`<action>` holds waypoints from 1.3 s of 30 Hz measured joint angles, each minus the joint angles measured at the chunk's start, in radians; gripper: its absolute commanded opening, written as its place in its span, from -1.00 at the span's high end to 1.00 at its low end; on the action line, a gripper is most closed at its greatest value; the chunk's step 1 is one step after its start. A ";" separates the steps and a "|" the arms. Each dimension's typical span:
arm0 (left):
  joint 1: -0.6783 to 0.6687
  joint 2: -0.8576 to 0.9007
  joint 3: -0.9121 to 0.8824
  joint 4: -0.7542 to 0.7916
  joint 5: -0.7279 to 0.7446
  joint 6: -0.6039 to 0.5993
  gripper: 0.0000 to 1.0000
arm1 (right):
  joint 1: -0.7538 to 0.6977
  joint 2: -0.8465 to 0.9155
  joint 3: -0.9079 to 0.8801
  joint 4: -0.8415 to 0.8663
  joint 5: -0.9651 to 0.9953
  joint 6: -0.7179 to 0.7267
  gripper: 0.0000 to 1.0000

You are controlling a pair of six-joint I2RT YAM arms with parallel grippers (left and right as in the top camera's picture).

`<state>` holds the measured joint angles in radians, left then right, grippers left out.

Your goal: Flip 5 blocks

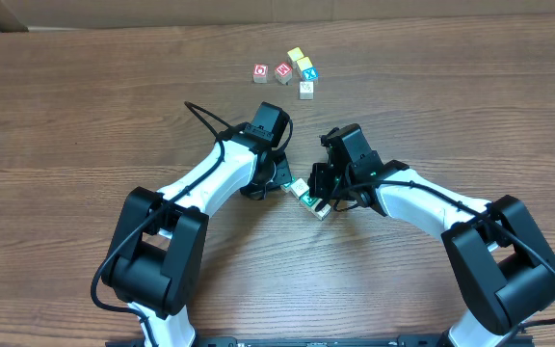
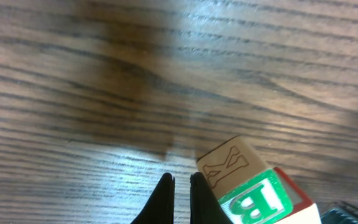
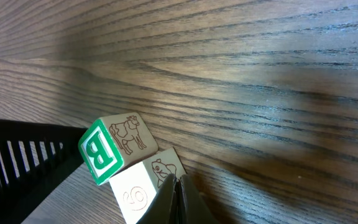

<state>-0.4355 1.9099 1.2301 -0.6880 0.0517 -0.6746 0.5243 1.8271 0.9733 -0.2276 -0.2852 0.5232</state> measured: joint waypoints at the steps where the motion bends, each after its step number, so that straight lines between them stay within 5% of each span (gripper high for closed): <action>1: 0.000 0.000 0.000 0.003 0.000 0.000 0.92 | 0.000 0.000 0.000 0.000 0.000 0.000 0.92; 39: 0.000 0.000 -0.001 -0.021 0.036 -0.008 0.92 | 0.000 0.000 0.000 0.000 0.001 0.000 0.92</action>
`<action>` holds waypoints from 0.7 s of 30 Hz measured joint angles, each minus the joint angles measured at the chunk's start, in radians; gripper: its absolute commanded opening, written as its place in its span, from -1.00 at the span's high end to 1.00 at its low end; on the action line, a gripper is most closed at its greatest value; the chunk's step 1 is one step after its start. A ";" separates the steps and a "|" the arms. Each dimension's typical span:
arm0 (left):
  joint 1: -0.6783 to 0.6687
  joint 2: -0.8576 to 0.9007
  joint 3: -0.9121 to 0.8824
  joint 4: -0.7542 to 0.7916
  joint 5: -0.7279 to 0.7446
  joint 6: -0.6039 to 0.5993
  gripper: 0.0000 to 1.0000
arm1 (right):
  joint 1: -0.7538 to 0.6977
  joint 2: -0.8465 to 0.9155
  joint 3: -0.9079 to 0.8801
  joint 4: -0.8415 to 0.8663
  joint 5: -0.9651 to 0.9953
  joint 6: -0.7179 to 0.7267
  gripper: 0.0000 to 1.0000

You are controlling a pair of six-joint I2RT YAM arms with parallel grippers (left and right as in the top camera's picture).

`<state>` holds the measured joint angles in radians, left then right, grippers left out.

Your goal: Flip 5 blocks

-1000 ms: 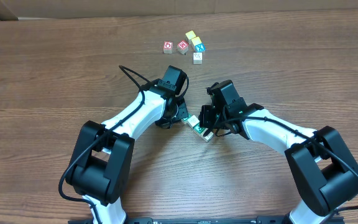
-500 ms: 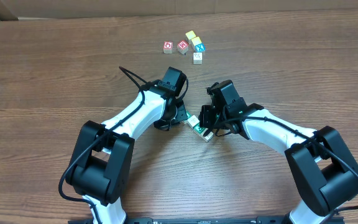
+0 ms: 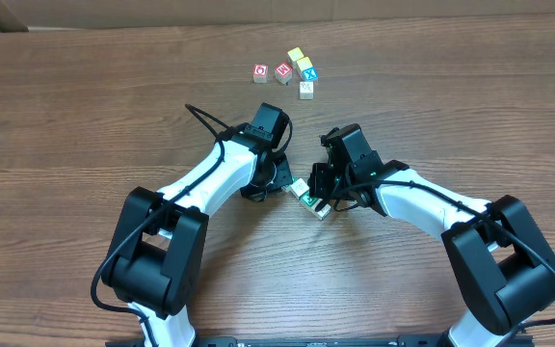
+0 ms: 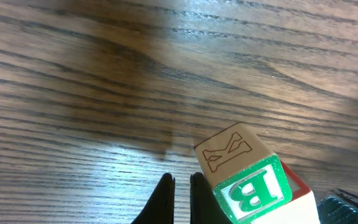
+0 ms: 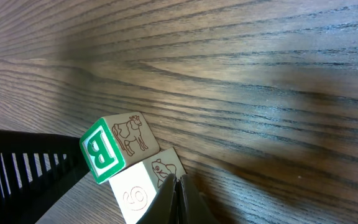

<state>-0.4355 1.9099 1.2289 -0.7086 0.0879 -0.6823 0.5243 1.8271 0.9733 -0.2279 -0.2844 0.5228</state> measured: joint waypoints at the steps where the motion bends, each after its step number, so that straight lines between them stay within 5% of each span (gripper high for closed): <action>1: 0.000 0.000 0.000 0.002 0.003 0.000 0.92 | 0.000 0.000 0.000 0.000 0.000 0.000 0.92; 21: -0.010 0.000 -0.001 0.026 0.029 -0.013 0.92 | 0.000 0.000 0.000 0.000 0.000 0.000 0.91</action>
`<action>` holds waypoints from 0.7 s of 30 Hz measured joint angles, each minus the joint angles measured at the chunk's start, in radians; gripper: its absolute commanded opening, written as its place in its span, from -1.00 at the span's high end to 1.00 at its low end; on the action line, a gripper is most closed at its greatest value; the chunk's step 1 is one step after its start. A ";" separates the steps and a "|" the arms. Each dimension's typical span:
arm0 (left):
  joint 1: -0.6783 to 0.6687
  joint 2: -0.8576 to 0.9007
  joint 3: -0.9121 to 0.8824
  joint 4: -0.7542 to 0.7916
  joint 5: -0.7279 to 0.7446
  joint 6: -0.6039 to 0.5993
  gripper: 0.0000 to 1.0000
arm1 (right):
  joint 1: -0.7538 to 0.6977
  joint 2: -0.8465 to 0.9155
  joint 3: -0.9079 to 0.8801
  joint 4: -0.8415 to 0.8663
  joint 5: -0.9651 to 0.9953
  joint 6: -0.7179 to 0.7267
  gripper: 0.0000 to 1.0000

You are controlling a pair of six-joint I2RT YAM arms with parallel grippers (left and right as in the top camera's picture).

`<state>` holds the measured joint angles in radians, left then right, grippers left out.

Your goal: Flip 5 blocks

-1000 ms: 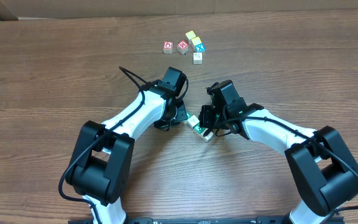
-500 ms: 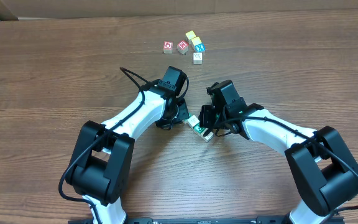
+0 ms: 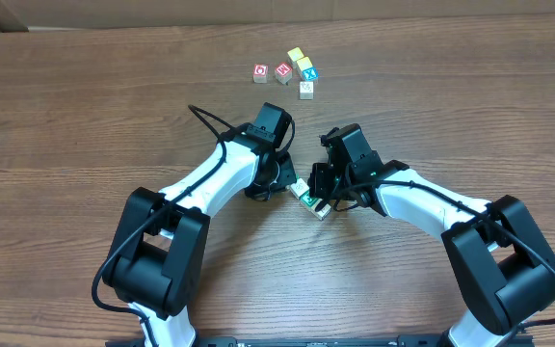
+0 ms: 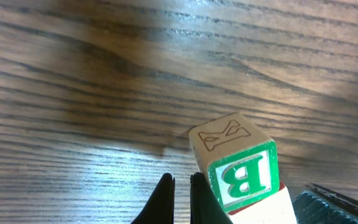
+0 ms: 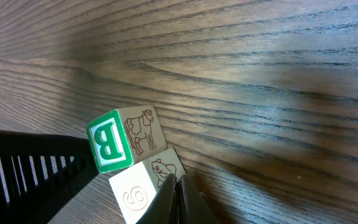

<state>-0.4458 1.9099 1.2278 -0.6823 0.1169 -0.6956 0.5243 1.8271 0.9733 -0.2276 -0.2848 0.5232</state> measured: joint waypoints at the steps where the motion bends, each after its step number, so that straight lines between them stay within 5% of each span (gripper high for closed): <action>1: -0.001 0.000 0.000 -0.002 0.001 -0.002 0.92 | 0.000 0.000 0.000 0.000 0.000 0.000 0.91; 10: 0.001 0.000 0.003 -0.021 0.002 -0.005 0.92 | -0.002 0.000 0.019 -0.028 0.000 0.000 0.92; 21: 0.035 -0.029 0.136 -0.031 -0.026 0.121 0.92 | -0.042 -0.196 0.209 -0.549 0.047 0.131 0.93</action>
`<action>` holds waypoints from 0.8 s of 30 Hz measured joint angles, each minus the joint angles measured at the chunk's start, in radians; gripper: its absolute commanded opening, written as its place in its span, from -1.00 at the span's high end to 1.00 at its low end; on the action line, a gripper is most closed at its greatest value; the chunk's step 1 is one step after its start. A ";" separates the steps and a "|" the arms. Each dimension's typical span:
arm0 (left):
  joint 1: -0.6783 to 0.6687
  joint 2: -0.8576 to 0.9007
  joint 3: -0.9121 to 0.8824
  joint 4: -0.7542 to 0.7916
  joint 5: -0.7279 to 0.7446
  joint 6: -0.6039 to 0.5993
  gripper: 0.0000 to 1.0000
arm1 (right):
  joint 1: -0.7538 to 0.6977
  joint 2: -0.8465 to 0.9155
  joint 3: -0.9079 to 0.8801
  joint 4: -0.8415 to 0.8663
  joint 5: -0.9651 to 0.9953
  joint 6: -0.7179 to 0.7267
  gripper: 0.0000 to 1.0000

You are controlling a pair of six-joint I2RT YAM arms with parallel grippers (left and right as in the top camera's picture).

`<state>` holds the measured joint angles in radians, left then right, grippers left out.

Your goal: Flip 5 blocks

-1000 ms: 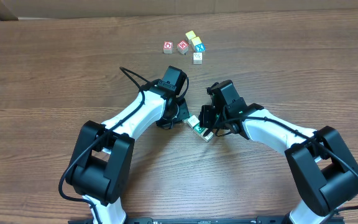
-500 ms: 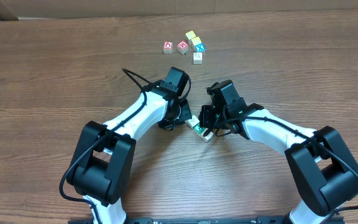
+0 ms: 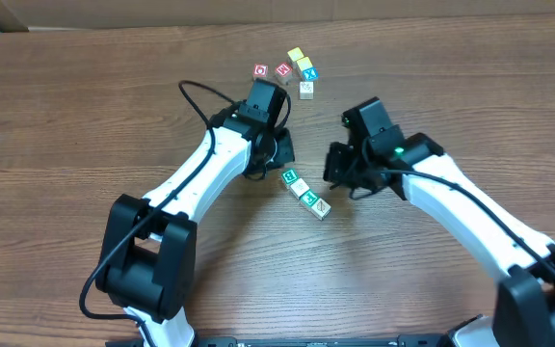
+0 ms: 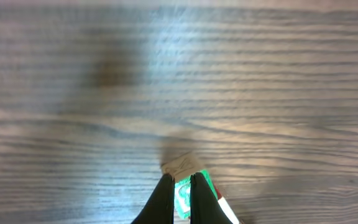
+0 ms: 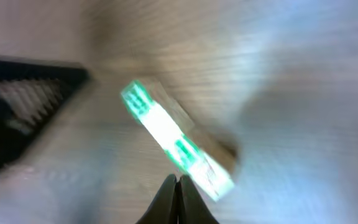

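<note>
A short diagonal row of blocks (image 3: 306, 193) lies flat on the table between the arms. The green-faced block (image 3: 290, 176) is at its far-left end, green side up. My left gripper (image 3: 279, 160) is shut and hovers just beyond that block. In the left wrist view the green block (image 4: 185, 165) shows right behind the left gripper (image 4: 181, 184). My right gripper (image 3: 335, 177) is shut, to the right of the row and apart from it. The right wrist view is blurred, with the row (image 5: 166, 132) above the right gripper (image 5: 178, 182).
A cluster of several more letter blocks (image 3: 295, 70) lies at the far middle of the wooden table (image 3: 85, 116). The left arm's black cable (image 3: 196, 96) loops over the table to the left of that cluster.
Both arms have drawn back from the row, the left toward the far side and the right to the right. The green block, then tipped up on the white block, now lies flat.
At first both shut grippers were pressed in on the row, with the green B block leaning tilted on a white block. At each later moment the B block stood turned further. Now it lies flat in the row and both grippers are apart from it.
</note>
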<state>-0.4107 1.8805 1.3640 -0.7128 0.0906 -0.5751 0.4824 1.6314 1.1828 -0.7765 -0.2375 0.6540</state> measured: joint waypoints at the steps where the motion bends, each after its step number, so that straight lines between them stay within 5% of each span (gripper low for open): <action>1: 0.000 0.000 0.002 0.004 -0.008 0.009 0.92 | 0.004 -0.008 0.000 -0.068 0.020 0.034 0.92; 6: 0.000 0.019 0.002 0.036 -0.024 0.032 0.92 | 0.019 -0.005 -0.067 -0.135 0.095 0.178 0.93; 15: 0.000 0.096 0.002 0.056 -0.024 0.036 0.92 | 0.110 -0.002 -0.265 0.111 0.127 0.365 0.93; 24: 0.000 0.134 0.002 0.058 0.014 0.036 0.92 | 0.155 -0.002 -0.280 0.151 0.187 0.452 0.92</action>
<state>-0.4107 2.0148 1.3663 -0.6552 0.1051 -0.5388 0.6376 1.6299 0.9031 -0.6254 -0.0505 1.1065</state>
